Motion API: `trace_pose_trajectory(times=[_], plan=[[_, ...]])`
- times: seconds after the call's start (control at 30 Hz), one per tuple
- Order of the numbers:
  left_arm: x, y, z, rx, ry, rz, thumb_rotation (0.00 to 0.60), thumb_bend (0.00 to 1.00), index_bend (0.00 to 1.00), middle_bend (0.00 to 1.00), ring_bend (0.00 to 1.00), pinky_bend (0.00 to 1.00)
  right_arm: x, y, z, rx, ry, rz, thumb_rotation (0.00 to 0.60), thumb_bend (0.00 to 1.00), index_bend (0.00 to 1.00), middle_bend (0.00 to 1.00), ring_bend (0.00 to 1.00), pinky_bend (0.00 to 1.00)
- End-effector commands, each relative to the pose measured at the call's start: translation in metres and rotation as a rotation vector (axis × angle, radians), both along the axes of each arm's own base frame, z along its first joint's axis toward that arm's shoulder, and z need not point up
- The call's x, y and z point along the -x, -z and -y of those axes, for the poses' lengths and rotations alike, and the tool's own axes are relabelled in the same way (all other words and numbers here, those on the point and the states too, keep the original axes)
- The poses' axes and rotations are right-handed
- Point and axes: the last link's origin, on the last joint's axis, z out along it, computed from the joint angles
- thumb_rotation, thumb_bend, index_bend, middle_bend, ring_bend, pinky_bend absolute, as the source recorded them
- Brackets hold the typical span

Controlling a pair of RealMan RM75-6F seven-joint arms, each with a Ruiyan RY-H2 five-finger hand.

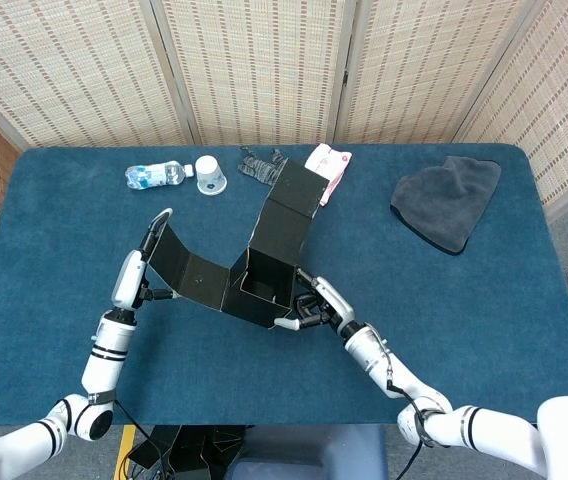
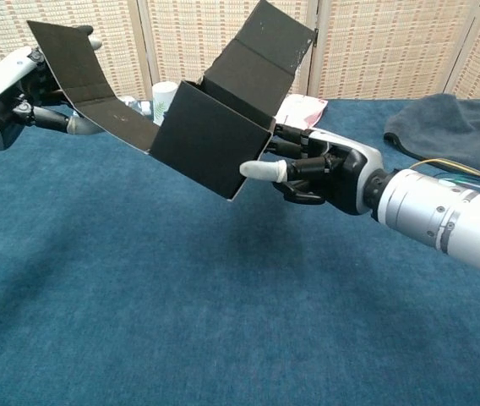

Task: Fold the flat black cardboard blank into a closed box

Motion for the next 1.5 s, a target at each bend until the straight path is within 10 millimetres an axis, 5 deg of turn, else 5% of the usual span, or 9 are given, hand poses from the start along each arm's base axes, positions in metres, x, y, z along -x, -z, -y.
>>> trace_pose_trajectory(times=[0.03,0.43,1.0,1.3,1.5], plan=[[-0.002,0.0,0.001,-0.034,0.02,0.019,0.6,0.07,0.0,0.0,0.33,0.5,-0.002,0.0,0.0,-0.007,-0.007,-0.017,0.6,0.41,0.36,0.41,0.81,1.0],[-0.003,0.005,0.002,-0.083,0.101,0.006,0.6,0.07,0.0,0.0,0.44,0.56,-0.016,0.002,0.002,-0.013,-0.035,-0.086,0.6,0.41,0.36,0.41,0.81,1.0],[-0.004,-0.011,-0.013,-0.144,0.273,-0.181,0.6,0.07,0.23,0.13,0.5,0.57,-0.016,-0.005,0.009,-0.032,-0.083,-0.167,0.6,0.41,0.36,0.41,0.81,1.0],[-0.004,-0.016,-0.015,-0.132,0.336,-0.274,0.6,0.07,0.38,0.26,0.51,0.58,-0.017,-0.006,0.014,-0.027,-0.124,-0.216,0.6,0.41,0.36,0.41,0.81,1.0],[-0.009,-0.012,-0.016,-0.152,0.334,-0.258,0.6,0.07,0.49,0.44,0.55,0.61,-0.017,-0.005,0.016,-0.021,-0.13,-0.222,0.6,0.41,0.36,0.41,0.81,1.0]])
